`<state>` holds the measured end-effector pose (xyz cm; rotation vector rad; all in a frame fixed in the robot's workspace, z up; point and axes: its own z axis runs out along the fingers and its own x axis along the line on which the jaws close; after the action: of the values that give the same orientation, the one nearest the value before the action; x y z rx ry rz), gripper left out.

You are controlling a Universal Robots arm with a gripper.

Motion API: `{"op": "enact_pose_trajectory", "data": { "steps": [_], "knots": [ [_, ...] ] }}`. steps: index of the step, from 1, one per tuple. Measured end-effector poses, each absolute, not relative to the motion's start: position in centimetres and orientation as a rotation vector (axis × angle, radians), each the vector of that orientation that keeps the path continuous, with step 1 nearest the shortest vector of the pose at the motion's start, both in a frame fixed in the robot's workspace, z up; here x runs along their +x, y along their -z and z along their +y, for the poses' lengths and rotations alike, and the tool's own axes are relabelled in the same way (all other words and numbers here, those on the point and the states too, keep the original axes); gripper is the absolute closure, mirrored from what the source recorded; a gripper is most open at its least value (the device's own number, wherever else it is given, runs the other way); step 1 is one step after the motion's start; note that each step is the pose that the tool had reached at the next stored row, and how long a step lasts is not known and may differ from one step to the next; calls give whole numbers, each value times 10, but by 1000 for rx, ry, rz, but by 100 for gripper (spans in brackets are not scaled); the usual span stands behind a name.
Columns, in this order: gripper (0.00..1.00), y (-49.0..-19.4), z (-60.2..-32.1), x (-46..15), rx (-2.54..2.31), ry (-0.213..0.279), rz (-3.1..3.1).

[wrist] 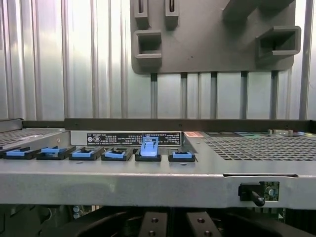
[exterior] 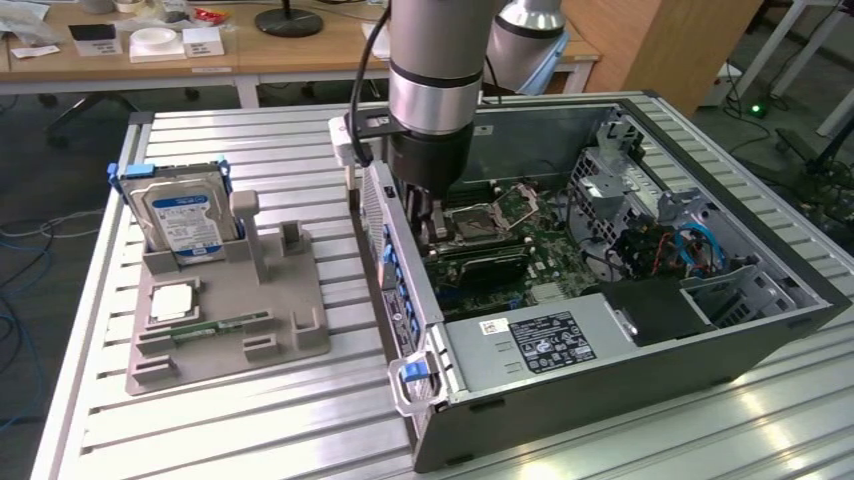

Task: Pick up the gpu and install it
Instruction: 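Press down on the gpu until it lock into place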

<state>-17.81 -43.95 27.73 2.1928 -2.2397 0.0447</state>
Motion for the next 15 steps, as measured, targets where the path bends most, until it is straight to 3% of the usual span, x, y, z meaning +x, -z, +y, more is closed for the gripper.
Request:
{"op": "enact_pose_trajectory", "data": {
  "steps": [15],
  "knots": [
    [89, -270, -433, -176, 2178, -63, -2227]
  ]
}}
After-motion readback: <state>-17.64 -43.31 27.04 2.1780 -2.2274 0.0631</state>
